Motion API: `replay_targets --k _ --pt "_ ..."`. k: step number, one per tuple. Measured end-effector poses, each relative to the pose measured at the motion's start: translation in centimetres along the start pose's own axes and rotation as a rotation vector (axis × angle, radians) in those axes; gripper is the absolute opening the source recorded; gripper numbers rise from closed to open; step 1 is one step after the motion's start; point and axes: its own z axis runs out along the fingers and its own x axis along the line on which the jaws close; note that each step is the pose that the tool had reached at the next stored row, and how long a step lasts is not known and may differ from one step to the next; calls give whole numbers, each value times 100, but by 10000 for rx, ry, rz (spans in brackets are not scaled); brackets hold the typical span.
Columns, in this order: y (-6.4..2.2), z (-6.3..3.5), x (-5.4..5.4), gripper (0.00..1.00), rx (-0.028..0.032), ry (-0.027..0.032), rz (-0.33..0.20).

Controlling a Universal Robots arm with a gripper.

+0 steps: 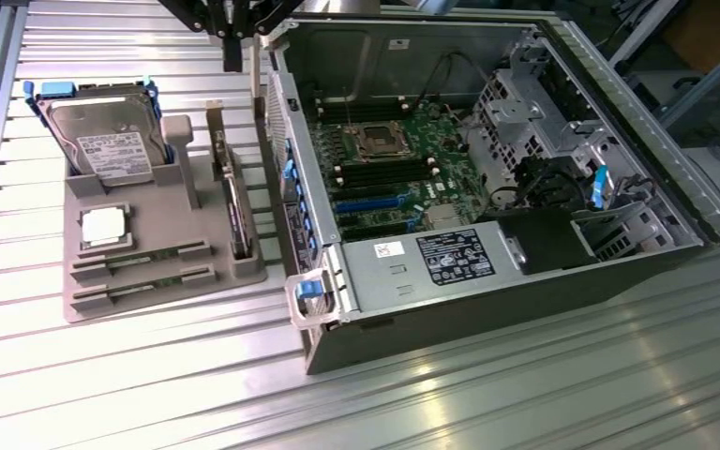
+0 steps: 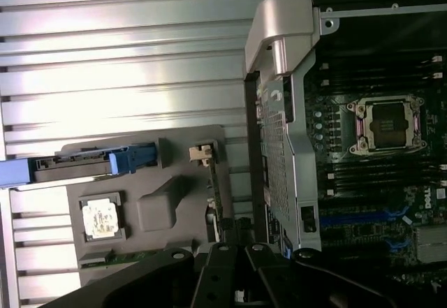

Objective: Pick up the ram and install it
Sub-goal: 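Reach for the ram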

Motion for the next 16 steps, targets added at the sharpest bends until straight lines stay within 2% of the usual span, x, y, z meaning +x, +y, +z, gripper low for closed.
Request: replay_targets --k 16 --pt "-8 -3 110 11 0 0 -1"
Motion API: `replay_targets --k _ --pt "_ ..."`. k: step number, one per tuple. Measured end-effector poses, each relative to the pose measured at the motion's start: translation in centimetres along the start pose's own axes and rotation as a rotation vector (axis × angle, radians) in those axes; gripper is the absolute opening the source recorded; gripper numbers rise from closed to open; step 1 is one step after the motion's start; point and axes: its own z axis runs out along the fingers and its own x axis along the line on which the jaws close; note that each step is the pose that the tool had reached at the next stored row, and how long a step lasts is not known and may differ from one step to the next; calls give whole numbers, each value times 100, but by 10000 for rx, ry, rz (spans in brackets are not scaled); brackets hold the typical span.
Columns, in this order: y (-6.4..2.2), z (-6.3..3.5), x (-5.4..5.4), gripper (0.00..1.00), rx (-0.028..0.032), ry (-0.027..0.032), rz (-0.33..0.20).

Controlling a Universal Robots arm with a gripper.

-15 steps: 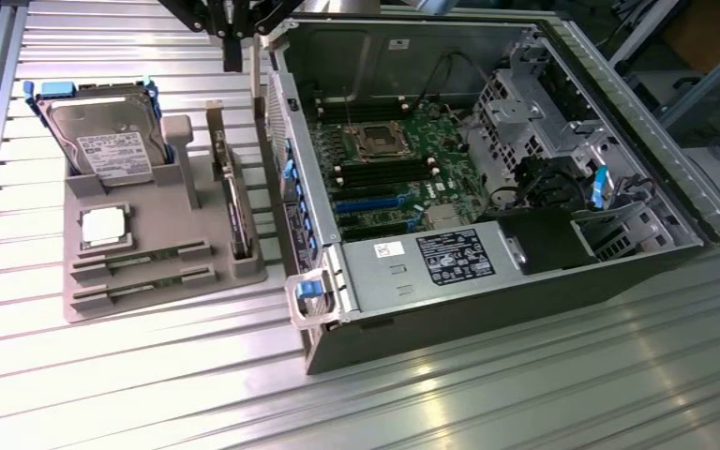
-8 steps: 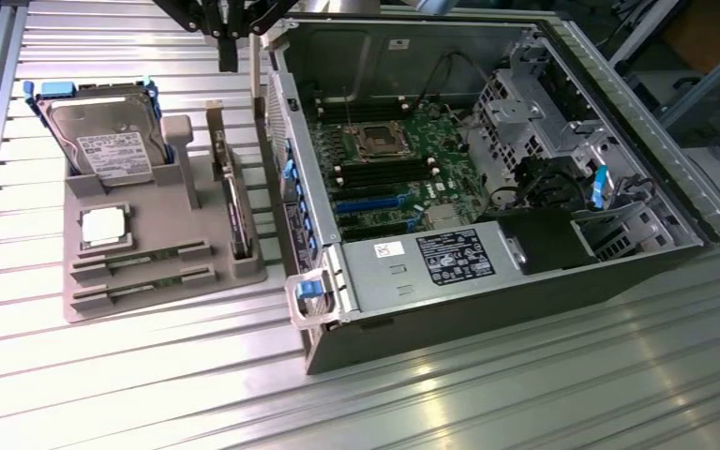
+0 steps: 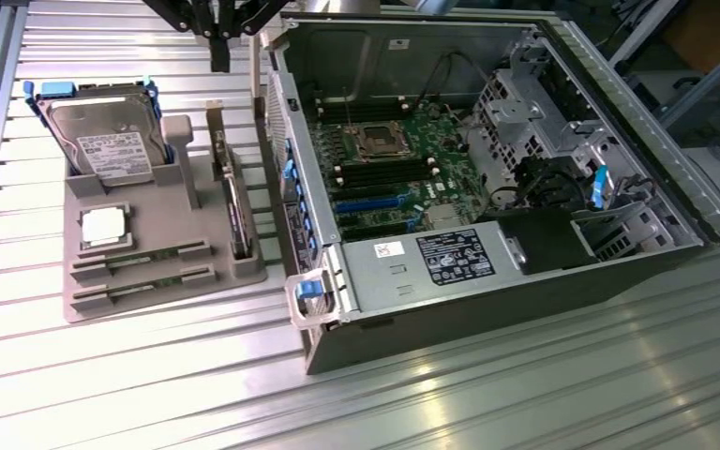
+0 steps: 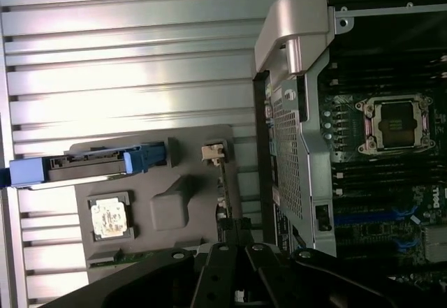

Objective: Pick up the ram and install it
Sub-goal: 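Reach for the ram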

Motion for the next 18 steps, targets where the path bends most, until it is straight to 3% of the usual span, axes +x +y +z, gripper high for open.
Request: replay_targets --k 18 --pt "-11 -3 146 11 0 0 1"
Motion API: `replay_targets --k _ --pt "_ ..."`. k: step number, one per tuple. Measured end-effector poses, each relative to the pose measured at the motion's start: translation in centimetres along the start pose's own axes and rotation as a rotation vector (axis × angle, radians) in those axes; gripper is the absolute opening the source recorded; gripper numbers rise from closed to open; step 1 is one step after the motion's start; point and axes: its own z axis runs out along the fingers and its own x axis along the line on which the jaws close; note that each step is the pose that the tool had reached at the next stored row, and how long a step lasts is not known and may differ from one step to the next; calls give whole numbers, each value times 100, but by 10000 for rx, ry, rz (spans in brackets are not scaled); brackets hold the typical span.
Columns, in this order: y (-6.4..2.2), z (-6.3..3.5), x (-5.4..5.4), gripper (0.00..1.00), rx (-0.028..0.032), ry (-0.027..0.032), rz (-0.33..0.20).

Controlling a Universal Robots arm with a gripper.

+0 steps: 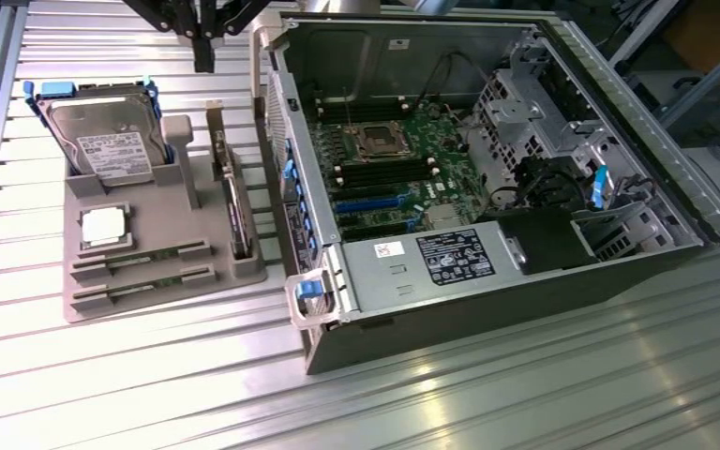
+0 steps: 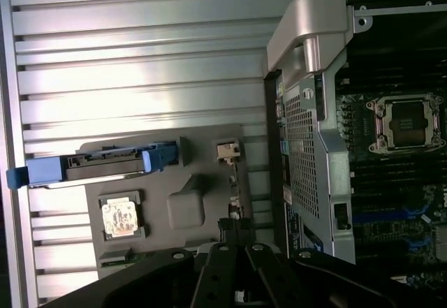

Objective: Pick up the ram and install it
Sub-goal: 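Reach for the ram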

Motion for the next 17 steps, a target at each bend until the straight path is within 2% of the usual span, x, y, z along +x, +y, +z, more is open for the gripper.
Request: replay_targets --k 9,17 --pt "-10 -3 129 11 -1 0 -1" --pt "-15 -4 200 11 0 0 0"
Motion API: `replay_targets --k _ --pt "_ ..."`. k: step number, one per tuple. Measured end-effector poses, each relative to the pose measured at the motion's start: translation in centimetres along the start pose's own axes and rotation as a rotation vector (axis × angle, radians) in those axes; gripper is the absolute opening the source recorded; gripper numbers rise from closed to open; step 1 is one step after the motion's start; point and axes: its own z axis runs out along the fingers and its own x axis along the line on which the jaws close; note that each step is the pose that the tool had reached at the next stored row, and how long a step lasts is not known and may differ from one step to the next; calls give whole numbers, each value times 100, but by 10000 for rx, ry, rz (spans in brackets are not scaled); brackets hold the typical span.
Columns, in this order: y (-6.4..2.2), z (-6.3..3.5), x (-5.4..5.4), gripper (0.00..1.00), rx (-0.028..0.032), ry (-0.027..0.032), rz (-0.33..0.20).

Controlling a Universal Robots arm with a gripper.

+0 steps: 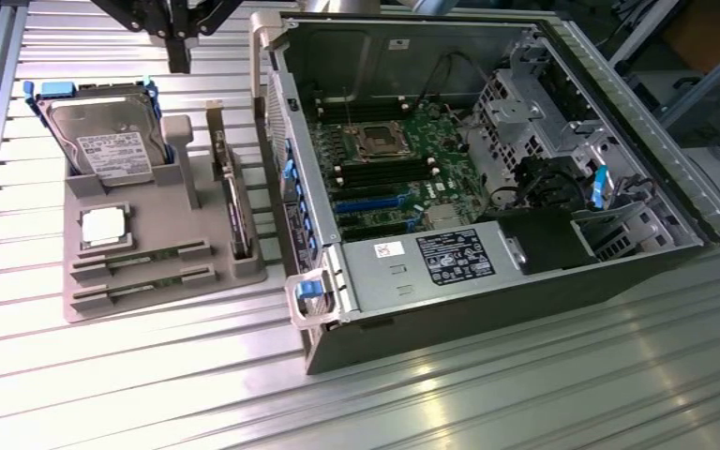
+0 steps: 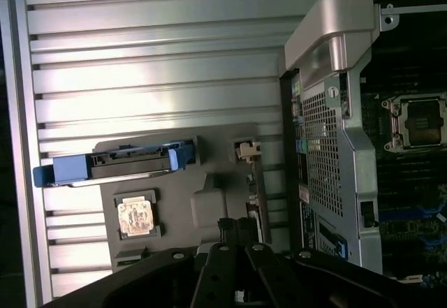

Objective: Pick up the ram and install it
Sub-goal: 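Reach for the ram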

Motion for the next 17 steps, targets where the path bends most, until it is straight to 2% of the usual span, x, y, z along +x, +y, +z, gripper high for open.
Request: replay_targets --k 10,17 --pt "-8 -2 100 11 0 0 0" --pt "-17 -4 222 11 0 0 -2"
